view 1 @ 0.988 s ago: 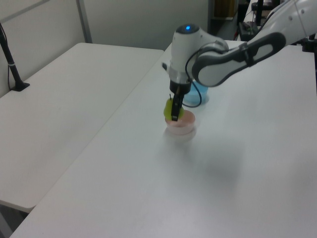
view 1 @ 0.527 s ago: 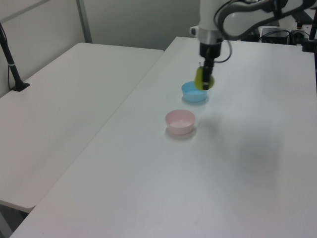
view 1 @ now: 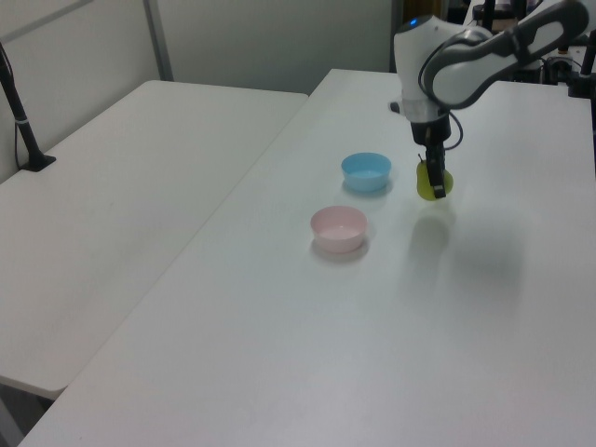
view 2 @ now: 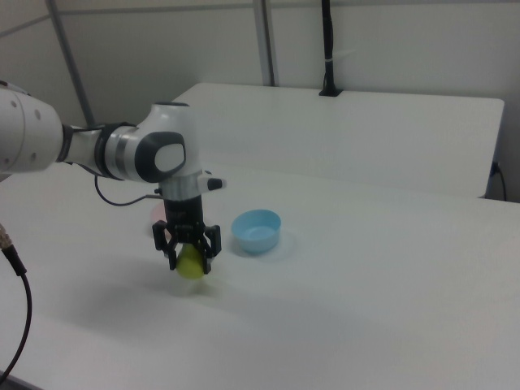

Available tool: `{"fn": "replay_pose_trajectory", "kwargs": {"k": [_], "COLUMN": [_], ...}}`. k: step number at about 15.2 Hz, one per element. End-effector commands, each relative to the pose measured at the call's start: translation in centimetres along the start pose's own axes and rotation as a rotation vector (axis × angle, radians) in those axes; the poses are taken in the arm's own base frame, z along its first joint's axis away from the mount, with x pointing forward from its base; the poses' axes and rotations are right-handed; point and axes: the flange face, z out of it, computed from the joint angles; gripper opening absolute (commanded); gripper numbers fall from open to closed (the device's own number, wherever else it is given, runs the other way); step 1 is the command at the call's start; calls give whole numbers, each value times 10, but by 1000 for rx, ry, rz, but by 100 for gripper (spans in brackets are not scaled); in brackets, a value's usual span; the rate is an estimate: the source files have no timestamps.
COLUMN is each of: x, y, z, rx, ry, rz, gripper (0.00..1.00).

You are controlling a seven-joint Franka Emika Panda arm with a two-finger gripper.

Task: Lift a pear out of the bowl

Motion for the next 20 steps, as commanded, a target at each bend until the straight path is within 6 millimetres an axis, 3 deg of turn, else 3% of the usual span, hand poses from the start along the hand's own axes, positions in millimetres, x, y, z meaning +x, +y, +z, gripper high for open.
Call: {"fn": "replay_pose_trajectory", "kwargs": {"k": [1,4,7,9,12,14,16,20], "x": [4,4,8,1,-33,-50,-59,-65], "y": [-1,5,-4,-3,-3,-14,-17,-11], "z": [11,12,-12,-52,-144,-171,-186,-198], "rx": [-23,-24,-36,-34,-15,-16,-33,-60], "ry": [-27,-30,6,22,75,97,126,146], "rz": [-31,-21,-21,-16,-1,53,188,241], "gripper": [56,100,100,100,100,100,100,100]}}
